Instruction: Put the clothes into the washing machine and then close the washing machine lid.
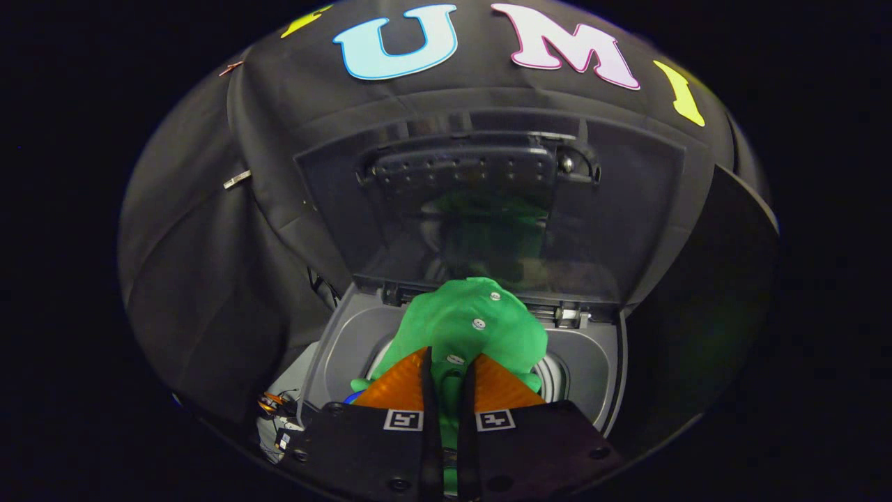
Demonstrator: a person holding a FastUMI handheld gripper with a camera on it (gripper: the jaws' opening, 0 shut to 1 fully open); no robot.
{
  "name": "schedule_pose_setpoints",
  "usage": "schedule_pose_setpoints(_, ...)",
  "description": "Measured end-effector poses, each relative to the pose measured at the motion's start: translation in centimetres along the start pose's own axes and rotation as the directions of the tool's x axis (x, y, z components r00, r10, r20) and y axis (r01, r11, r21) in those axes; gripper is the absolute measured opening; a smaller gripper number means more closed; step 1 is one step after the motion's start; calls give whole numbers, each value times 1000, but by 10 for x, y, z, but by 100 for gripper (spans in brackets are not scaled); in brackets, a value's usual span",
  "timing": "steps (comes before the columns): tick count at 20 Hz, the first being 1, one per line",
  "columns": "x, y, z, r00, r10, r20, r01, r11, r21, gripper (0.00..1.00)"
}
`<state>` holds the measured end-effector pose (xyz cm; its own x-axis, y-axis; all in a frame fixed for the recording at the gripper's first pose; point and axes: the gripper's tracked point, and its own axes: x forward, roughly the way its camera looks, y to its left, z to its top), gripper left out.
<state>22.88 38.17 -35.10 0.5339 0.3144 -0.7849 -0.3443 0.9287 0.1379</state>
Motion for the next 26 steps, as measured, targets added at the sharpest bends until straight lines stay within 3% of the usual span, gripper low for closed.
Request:
schedule_pose_setpoints(10, 54, -12, -56, 996, -13, -91, 12, 1000, -16, 16)
schedule_pose_setpoints(11, 57, -16, -60, 995, -29, -99, 27, 999, -24, 26)
schedule_pose_setpoints(15, 60, -30, -59, 996, -75, -53, 72, 996, -47, 100)
schedule_pose_setpoints(19, 44, -24, -49, 1000, -28, 7, 28, 1000, -4, 100)
schedule_pose_setpoints(22, 16, -12, -29, 994, 4, 111, 0, 999, -37, 100)
schedule_pose_setpoints(26, -31, 10, 10, 954, 45, 297, -24, 997, -74, 100)
